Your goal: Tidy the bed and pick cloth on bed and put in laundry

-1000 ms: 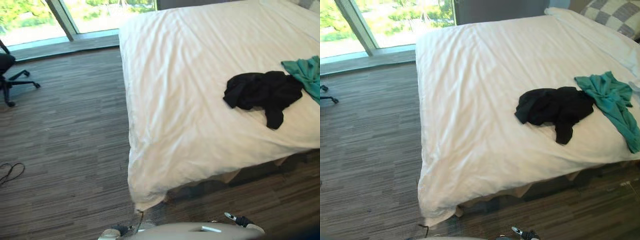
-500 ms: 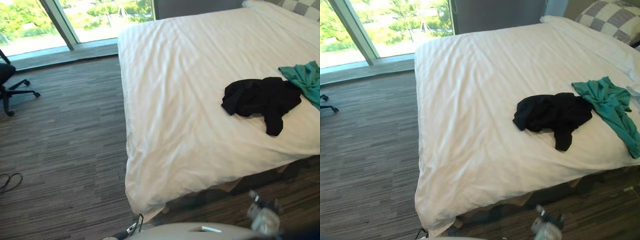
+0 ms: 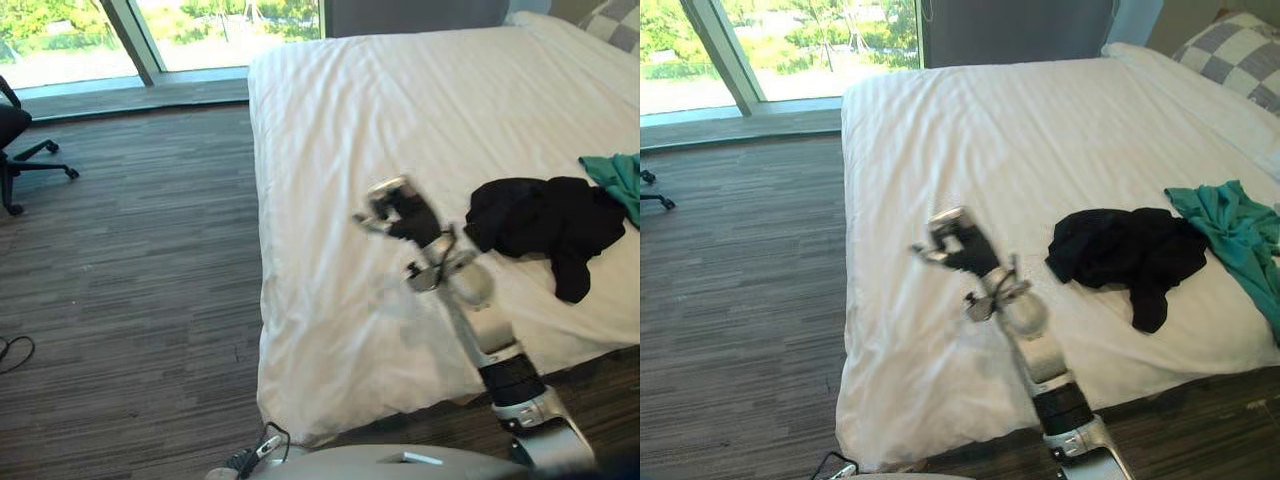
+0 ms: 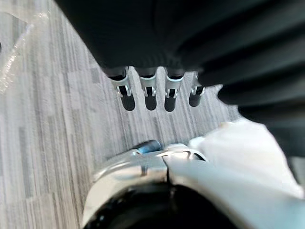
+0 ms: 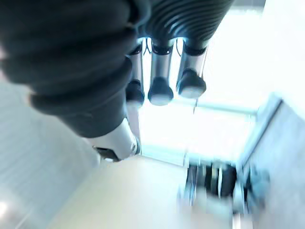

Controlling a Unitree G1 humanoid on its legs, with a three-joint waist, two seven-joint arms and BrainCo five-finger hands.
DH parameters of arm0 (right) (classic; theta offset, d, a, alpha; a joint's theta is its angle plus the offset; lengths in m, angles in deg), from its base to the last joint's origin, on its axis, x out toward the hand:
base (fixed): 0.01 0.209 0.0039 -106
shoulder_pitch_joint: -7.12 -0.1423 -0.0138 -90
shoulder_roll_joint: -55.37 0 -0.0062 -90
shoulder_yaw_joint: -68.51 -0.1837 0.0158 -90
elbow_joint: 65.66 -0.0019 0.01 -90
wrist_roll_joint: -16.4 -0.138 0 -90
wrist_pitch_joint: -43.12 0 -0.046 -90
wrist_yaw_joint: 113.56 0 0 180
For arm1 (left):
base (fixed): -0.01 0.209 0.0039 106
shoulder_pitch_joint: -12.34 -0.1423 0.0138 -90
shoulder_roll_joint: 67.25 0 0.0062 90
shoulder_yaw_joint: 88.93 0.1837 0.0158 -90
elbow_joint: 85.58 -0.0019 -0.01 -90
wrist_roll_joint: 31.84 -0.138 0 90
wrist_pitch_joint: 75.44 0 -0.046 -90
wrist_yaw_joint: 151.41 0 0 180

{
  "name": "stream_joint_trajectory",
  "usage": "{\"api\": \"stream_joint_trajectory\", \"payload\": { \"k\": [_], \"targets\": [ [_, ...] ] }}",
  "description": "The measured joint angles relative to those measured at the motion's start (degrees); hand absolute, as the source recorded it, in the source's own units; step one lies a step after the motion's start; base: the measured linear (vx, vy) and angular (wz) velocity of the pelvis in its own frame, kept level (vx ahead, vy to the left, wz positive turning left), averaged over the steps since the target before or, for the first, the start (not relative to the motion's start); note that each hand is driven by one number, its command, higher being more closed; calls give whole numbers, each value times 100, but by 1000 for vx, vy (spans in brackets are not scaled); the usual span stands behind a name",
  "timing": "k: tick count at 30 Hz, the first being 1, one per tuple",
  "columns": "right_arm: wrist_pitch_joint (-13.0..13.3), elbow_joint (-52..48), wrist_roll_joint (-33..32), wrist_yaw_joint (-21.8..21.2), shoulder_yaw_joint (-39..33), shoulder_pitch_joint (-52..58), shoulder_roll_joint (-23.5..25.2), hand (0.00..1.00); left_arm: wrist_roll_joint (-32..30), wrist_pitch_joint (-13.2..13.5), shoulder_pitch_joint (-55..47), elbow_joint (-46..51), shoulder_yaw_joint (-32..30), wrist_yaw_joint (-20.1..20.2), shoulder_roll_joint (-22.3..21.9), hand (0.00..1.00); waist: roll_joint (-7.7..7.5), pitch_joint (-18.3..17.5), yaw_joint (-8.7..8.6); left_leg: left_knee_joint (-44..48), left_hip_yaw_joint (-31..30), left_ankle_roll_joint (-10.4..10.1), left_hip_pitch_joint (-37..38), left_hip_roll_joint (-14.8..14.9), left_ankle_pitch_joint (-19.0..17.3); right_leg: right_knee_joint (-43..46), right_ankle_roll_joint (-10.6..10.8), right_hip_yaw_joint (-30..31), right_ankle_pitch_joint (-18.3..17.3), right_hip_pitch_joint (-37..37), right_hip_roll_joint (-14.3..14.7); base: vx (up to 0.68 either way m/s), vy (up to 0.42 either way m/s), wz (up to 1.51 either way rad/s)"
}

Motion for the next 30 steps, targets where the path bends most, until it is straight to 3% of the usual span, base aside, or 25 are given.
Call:
{"api": "stream_joint_trajectory", "payload": {
  "k": [1,3,5,8,10,13,15,21,24,30],
  "targets": [
    [-104,-35,-69,-76,177,-71,49,100,-1,53,17,-47,-26,-1,37,0,17,-24,-30,65,-28,-100,-6,2,-102,6,168,-178,-55,60,-21,81,-192,7],
    [-437,52,-153,-171,526,-281,123,100,77,131,7,-108,-3,13,-43,0,139,-66,-13,136,-45,-164,33,160,-192,-59,141,-220,-70,185,148,91,-128,13],
    [-888,286,-175,-81,968,-636,151,100,121,239,4,-110,15,56,-150,0,363,-54,93,162,-58,-163,-21,251,-189,-59,101,-295,-94,183,242,24,-80,16],
    [-1321,870,-289,176,1251,-993,284,100,131,343,0,-110,27,128,-212,0,453,-56,243,225,-190,-164,-115,287,-185,-59,69,-434,-115,198,281,13,-38,27],
    [-1461,1295,-275,327,1315,-1164,512,100,176,390,4,-106,71,174,-205,0,467,-36,301,239,-267,-171,-219,293,-181,-59,62,-516,-118,179,295,6,-13,32],
    [-1518,1740,-266,505,1425,-1451,763,100,208,400,127,-103,128,177,-196,0,493,94,457,266,-391,-173,-434,283,-179,-22,61,-631,-120,38,278,-23,18,24],
    [-1510,1947,-256,593,1515,-1877,886,100,217,401,381,-97,160,179,-194,0,532,447,568,357,-485,-170,-682,293,-157,108,39,-696,-136,-175,242,-97,23,15],
    [-1433,2257,-28,759,1506,-2685,1063,100,443,644,882,81,240,249,-126,0,645,1511,653,421,-637,-76,-1395,287,158,830,-125,-783,-286,-1036,12,-134,36,11],
    [-1434,2393,-22,834,1531,-2765,1062,100,449,747,988,221,255,257,-129,0,714,1740,730,437,-674,-64,-1691,277,263,1115,-168,-776,-361,-1424,-95,-114,33,3],
    [-1446,2635,181,1004,1608,-2796,1047,100,636,782,1268,342,724,273,-155,0,1090,1922,890,518,-722,14,-2466,186,465,1735,-251,-763,-656,-2363,-388,-132,31,3]
  ]
}}
